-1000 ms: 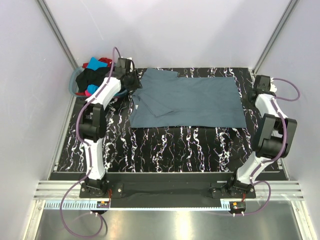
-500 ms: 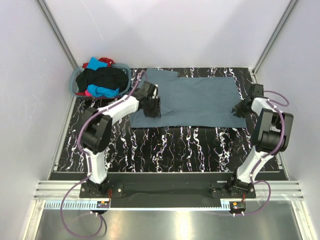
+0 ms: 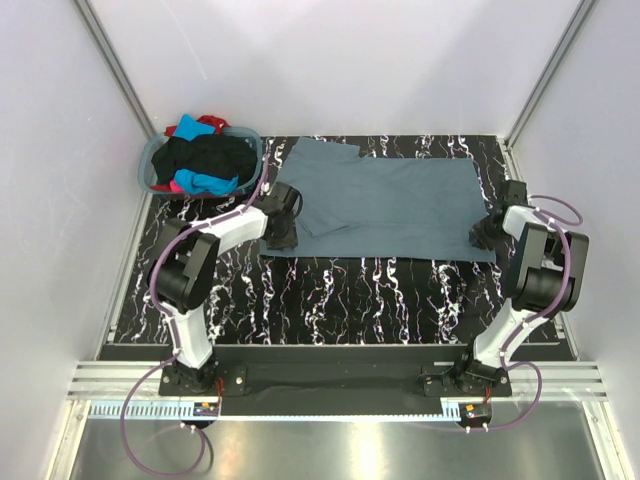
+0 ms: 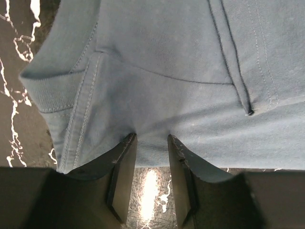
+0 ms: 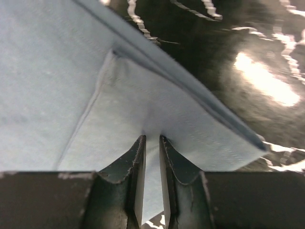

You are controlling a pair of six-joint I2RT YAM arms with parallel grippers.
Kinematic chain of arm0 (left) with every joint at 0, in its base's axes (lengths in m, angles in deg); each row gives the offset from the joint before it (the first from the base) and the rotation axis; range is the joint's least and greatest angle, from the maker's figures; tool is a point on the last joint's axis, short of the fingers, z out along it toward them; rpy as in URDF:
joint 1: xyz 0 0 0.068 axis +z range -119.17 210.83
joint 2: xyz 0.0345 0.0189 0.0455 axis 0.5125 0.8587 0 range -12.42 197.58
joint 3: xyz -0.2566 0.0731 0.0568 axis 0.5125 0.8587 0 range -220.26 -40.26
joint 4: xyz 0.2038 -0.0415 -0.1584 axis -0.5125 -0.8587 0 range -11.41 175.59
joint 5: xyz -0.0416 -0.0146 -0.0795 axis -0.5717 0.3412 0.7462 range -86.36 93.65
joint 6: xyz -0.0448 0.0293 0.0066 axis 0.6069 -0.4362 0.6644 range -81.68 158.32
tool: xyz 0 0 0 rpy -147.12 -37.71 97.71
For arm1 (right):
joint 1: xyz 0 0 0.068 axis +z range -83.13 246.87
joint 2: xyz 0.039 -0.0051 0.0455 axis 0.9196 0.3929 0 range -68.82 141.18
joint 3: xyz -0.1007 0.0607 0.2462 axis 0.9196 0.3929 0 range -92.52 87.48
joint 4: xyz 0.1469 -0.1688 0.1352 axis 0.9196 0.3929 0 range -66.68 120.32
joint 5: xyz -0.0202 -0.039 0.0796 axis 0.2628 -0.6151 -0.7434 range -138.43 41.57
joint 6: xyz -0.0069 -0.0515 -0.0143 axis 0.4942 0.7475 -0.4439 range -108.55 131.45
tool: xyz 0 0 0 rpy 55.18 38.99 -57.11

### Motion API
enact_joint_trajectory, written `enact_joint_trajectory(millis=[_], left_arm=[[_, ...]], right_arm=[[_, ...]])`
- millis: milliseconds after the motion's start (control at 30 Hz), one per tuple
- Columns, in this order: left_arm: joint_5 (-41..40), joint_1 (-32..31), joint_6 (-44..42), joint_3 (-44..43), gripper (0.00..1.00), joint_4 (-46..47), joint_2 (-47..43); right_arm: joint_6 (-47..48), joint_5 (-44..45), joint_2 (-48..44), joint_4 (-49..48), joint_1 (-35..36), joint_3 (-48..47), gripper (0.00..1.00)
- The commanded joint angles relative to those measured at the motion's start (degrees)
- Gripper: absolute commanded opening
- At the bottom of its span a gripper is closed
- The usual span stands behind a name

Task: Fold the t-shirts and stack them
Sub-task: Fold the tshirt

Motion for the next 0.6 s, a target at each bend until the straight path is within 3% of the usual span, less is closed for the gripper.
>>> enact_joint_trajectory(millis=[0,167,333,567], left_arm=[[-2.92,0.13,2.73,3.74,0.40,-1.85,-2.64],[-1.68,-0.40,4.23,7.26,0.41,-1.94,-9.40],[3.48,1.01,4.23,1.48,0.52,-1.94,-15.39],[10.53,3.65,5.98,-10.91,0.52,-0.97,-6.70]], right_arm=[[2.06,6.36,-2.32,2.86,-1.04,2.20,0.25],[2.42,7.23,-4.94,3.03,-1.04,4.14,0.25],[1.45,3.19,-10.57,2.95,-0.96,4.84,0.25],[0.92,-1.11,-18.22,2.60,-0.95,5.19,0.27]])
